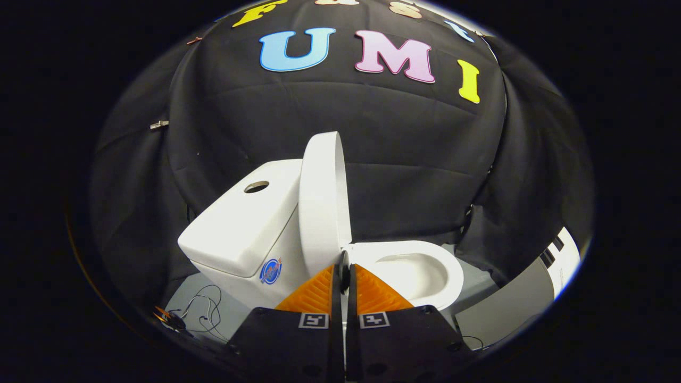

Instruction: Open the toilet lid.

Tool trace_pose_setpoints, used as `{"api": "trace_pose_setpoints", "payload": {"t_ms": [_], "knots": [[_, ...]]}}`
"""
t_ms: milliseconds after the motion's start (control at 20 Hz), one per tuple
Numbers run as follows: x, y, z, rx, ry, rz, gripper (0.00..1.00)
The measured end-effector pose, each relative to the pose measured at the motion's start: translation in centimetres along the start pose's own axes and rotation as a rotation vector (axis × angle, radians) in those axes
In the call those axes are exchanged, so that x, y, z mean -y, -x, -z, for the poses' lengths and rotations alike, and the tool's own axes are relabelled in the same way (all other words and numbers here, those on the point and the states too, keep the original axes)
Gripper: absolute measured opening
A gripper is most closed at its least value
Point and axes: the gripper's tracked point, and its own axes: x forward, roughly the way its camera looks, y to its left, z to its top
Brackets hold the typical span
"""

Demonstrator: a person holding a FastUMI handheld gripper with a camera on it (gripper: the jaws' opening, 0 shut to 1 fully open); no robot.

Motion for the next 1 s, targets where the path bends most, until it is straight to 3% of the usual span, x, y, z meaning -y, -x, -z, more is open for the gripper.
{"api": "trace_pose_setpoints", "payload": {"t_ms": [550, 1000], "knots": [[-3.6, 0.1, 0.4, -0.007, 0.117, 0.041, 0.09], [-3.6, -0.6, 0.4, -0.031, 0.089, 0.008, 0.12]]}}
